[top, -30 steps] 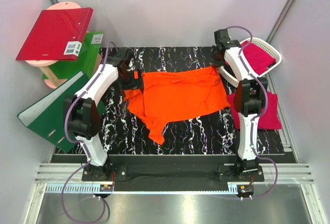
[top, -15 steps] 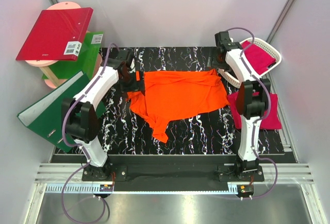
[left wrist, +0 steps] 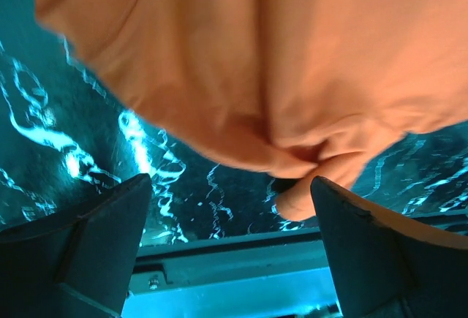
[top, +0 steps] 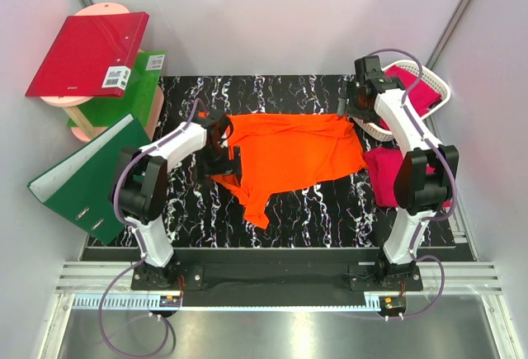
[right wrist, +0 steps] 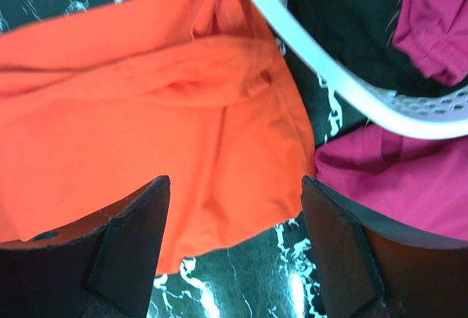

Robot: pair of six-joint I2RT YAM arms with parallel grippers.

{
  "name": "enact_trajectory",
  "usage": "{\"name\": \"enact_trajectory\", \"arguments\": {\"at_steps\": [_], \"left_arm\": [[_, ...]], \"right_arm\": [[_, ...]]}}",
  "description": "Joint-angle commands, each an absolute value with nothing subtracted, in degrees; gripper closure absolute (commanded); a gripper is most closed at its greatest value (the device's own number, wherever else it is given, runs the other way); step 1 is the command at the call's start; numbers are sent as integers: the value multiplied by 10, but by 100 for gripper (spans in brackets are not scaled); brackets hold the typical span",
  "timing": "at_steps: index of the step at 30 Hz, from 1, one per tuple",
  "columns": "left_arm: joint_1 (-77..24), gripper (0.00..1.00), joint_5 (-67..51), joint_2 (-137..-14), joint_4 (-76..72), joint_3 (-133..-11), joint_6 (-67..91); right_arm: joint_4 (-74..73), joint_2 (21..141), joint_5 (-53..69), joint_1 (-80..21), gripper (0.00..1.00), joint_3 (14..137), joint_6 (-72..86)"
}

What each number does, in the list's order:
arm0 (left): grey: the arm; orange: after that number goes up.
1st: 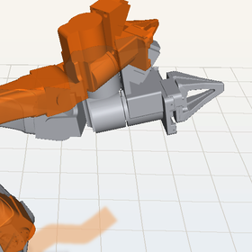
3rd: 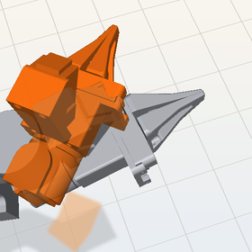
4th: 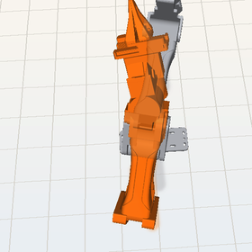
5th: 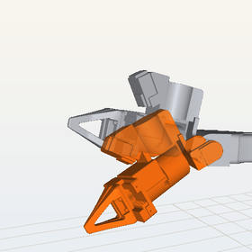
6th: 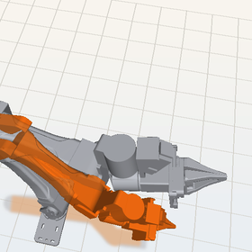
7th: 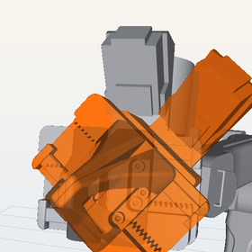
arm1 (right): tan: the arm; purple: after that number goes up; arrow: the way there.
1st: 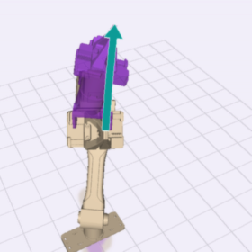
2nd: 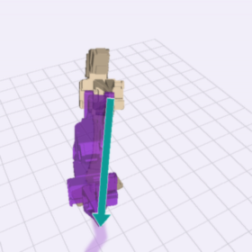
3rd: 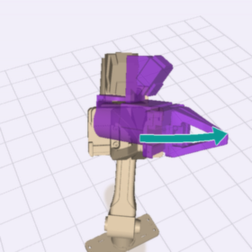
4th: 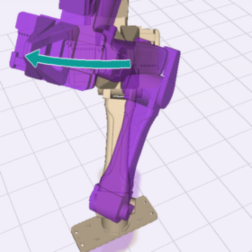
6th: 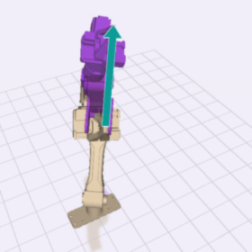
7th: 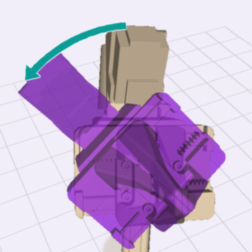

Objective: Fold and stack the t-shirts
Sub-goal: Fold the flattened tshirt in 1/3 of the way

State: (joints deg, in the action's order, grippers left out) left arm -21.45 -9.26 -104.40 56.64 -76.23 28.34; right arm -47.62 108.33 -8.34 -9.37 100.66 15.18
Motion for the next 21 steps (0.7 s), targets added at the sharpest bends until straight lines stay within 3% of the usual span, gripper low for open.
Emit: {"name": "enact_trajectory", "arguments": {"at_steps": [1, 5, 7, 8, 9, 12, 13, 21], "left_arm": [[-212, 10, -123, -1000, 532, -718, 321], [-214, 26, -132, -1008, 494, -687, 334], [-214, 39, -135, -1018, 486, -682, 338], [-214, 49, -136, -1027, 473, -681, 340], [-214, 70, -134, -1032, 468, -677, 342], [-214, 89, -127, -1047, 460, -684, 339], [-214, 100, -127, -1048, 461, -686, 339], [-209, 100, -105, -1031, 477, -678, 335]], "right_arm": [[-465, 1052, -51, -97, 21, 977, 147], [-465, 1045, -40, -97, 21, 969, 148], [-464, 1042, -32, -97, 21, 967, 149], [-464, 1042, -29, -97, 21, 966, 149], [-465, 1041, -26, -97, 21, 965, 149], [-463, 1034, -11, -96, 21, 962, 153], [-464, 1034, -5, -97, 21, 960, 154], [-464, 1027, -2, -97, 21, 944, 155]]}}
